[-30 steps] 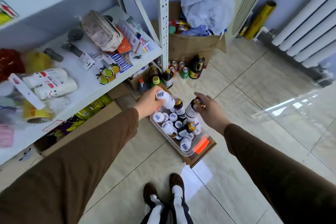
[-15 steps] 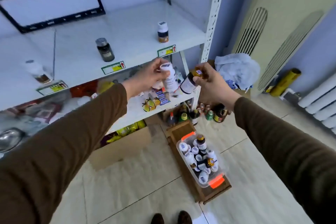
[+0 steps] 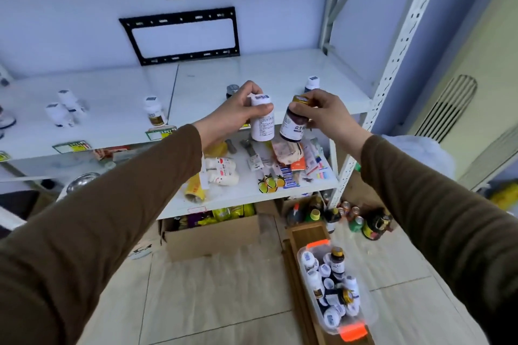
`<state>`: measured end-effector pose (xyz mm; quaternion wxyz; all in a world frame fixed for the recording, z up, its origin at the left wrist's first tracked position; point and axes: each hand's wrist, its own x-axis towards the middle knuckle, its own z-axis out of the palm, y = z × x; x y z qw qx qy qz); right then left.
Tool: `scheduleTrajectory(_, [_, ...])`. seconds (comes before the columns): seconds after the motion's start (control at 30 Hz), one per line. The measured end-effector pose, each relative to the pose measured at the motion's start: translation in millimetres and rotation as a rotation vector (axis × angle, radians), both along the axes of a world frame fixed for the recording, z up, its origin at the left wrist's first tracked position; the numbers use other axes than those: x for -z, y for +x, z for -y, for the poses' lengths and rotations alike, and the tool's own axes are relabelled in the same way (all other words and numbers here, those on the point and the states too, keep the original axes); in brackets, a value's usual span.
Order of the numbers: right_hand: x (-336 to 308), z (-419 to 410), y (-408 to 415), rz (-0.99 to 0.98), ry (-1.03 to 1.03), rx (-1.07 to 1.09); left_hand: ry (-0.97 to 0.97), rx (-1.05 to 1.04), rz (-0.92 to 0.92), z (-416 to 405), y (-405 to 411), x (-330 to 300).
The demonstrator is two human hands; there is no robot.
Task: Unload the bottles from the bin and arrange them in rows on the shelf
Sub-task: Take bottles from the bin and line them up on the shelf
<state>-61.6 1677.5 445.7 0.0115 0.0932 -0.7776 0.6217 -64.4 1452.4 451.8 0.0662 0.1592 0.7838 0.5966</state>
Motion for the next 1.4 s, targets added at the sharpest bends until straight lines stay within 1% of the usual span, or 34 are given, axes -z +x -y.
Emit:
scheduleTrajectory(0.17, [-10, 39, -7, 0.001, 0.006, -0.091, 0.017, -0.113, 0.004, 36, 11, -1])
scheduleTrajectory(0.3, [-19, 88, -11, -0.020, 0.025, -0.160, 0.111, -0.193, 0.014, 82, 21, -3])
scheduleTrajectory(0.4, [-23, 119, -16, -0.034, 0.038, -0.184, 0.098, -0.225, 0.011, 113, 27, -8])
scheduleTrajectory(0.67, [-28, 277, -33, -0.082, 0.095, -0.286, 0.188, -0.329, 0.083, 263, 38, -20])
scheduleTrajectory(0.83, [-29, 384, -46, -0.075, 0.092, -0.300, 0.083, -0.370, 0.133, 370, 34, -24])
scheduleTrajectory(0.97, [-30, 455, -58, -0.091, 0.100, -0.293, -0.101, -0.364, 0.133, 447, 23, -27])
scheduleTrajectory(1.0, [-30, 470, -62, -0.089, 0.099, -0.295, -0.121, -0.369, 0.127, 465, 20, -28])
scheduleTrajectory(1.1, [-31, 512, -78, -0.090, 0.107, -0.312, -0.116, -0.395, 0.082, 507, 6, -34])
scheduleTrajectory(1.3, [-35, 580, -128, -0.163, 0.158, -0.356, -0.128, -0.476, 0.021, 576, -37, -37])
scheduleTrajectory(1.4, [-34, 617, -156, -0.155, 0.149, -0.397, -0.204, -0.541, 0.012, 606, -59, -39])
